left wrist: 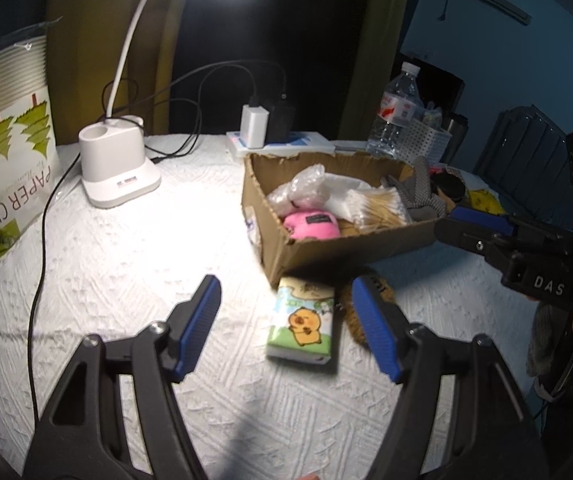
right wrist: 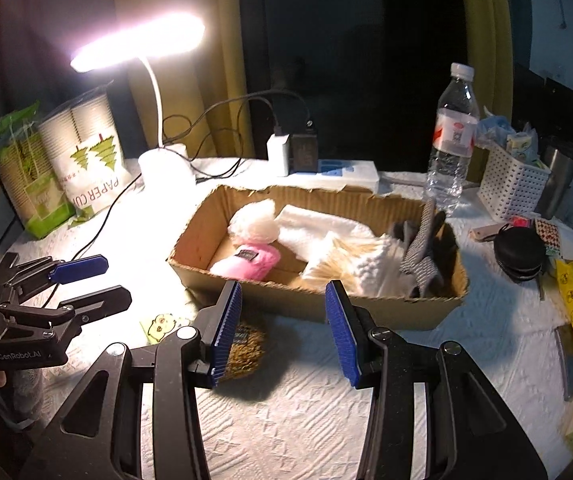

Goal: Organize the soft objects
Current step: 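Grasp the brown fuzzy plush with the right tool while the left grasps the tissue pack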

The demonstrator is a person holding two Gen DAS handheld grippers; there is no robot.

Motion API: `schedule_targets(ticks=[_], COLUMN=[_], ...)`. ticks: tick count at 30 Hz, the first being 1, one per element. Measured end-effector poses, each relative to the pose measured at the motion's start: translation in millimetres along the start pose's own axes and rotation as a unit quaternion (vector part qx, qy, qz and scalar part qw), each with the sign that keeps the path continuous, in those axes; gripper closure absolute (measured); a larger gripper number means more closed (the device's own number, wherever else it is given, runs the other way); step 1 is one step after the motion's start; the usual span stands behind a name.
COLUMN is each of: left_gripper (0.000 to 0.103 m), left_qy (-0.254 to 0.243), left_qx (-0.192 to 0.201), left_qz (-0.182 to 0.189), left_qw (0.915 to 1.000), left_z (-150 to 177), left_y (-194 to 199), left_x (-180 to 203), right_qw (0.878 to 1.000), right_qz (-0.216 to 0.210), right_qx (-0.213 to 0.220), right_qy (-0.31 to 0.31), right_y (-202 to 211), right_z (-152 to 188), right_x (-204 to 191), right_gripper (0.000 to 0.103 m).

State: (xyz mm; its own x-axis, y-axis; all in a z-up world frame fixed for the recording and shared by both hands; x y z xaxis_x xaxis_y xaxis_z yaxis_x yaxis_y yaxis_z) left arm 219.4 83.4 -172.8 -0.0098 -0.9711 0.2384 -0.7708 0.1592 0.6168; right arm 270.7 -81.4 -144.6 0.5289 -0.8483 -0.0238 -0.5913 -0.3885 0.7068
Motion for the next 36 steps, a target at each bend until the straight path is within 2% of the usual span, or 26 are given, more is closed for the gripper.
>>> schedule_targets(ticks=[5,6,7,9,22,34,36], left_gripper=[0.032,0.031,0.028,0.024,0.024,0.024,0.024], left_qy=[0.000,0.001,0.003,0.007,0.013,0.005,0.003], left_qx=[-0.012,-0.015,-0.017,-0.021,-0.045,-0.066,-0.069], left_qz=[-0.001,-0.001,-0.001,0.000,-0.006,-0.010,-0.012], left_qw=[0.9999,0.9999,0.9999,0.9998,0.9989,0.9978,0.9976], left_z=[10.3,11.7,13.5,15.4,22.9,24.3,24.6], left_y=[-6.0,-7.4,-9.0,-11.8,-30.4,-50.6,-53.6], left_x=[-3.4,-4.1,-4.9,-6.6,-12.9,-3.5,-2.3], right_qw=[1.000,1.000,1.000,0.999,0.997,0.994,0.993], right_qz=[-0.009,-0.012,-0.015,-0.021,-0.049,-0.064,-0.066], right_qx=[-0.013,-0.016,-0.019,-0.024,-0.066,-0.093,-0.097], right_qy=[0.001,0.001,0.002,0.003,0.005,0.007,0.008], right_y=[-11.0,-14.0,-16.1,-21.9,-63.2,-86.0,-88.1], right_z=[7.2,8.9,10.3,13.2,28.2,34.9,36.3], right_x=[-8.4,-10.3,-11.9,-15.6,-30.7,-30.4,-31.0], right_gripper=[0.056,0.053,0.045,0.040,0.040,0.040,0.042])
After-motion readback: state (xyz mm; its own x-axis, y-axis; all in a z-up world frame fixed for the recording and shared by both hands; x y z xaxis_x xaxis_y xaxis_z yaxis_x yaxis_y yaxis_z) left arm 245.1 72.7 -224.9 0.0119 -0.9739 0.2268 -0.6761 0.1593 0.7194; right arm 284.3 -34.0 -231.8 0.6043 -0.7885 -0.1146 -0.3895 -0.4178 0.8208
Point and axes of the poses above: each gripper's, at about its wrist camera, not at the fingertips, and y roughly against the way its jaws point, x to its right, z to its underside, the point moved 3 cm from there along -y, roughly the way its jaws point, and after that the axes turned 2 degrees about z, right-handed, at the moved point
